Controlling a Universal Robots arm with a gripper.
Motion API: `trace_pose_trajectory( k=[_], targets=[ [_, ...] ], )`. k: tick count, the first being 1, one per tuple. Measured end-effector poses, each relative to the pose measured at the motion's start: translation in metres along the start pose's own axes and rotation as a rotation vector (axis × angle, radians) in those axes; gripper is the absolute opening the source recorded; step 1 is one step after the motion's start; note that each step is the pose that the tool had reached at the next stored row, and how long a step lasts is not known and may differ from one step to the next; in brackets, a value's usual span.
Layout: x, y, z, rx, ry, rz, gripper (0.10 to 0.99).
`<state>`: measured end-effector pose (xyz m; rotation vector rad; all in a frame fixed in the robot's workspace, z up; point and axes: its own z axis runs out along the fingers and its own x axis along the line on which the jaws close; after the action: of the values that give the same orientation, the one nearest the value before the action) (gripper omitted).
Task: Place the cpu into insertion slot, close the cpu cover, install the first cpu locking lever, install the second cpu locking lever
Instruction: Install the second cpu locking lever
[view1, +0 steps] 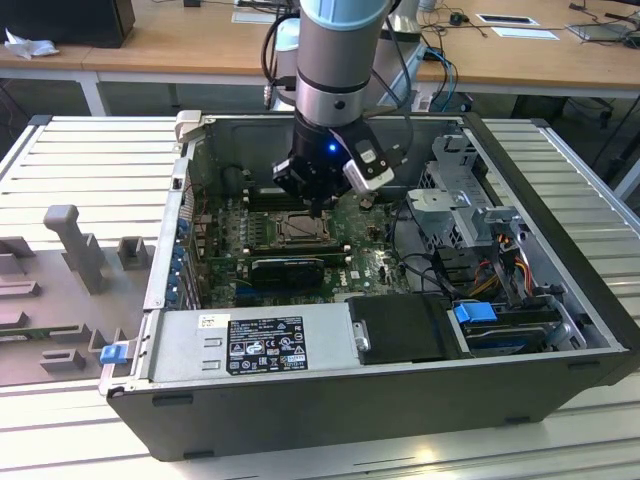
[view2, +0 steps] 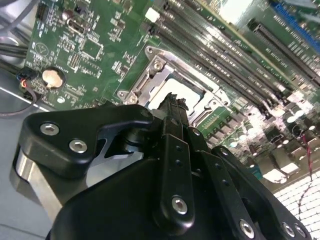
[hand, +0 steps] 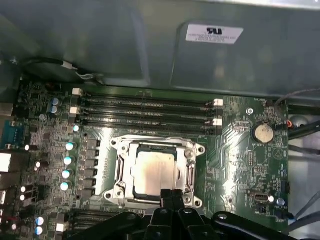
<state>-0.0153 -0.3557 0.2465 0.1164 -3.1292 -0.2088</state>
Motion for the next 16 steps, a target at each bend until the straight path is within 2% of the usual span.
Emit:
trace_pose_trajectory(
  k=[4, 6, 8, 12, 14, 16],
  targets=[
    [0.0007, -0.0051, 0.0046, -0.002, 0.0019, -0.011, 0.106],
    [0.0017, -0.0131, 0.0043, -0.003, 0.0021, -0.013, 0.106],
    [0.0027, -0.0179, 0.0039, -0.003, 0.0021, -0.013, 0.106],
    [0.0056, -0.0194, 0.0049, -0.003, 0.001, -0.004, 0.106],
    [0.0075, -0.0233, 0.0047, -0.004, 0.0007, -0.003, 0.106],
    [0.0125, -0.0242, 0.0048, -0.007, 0.0005, -0.003, 0.106]
  ],
)
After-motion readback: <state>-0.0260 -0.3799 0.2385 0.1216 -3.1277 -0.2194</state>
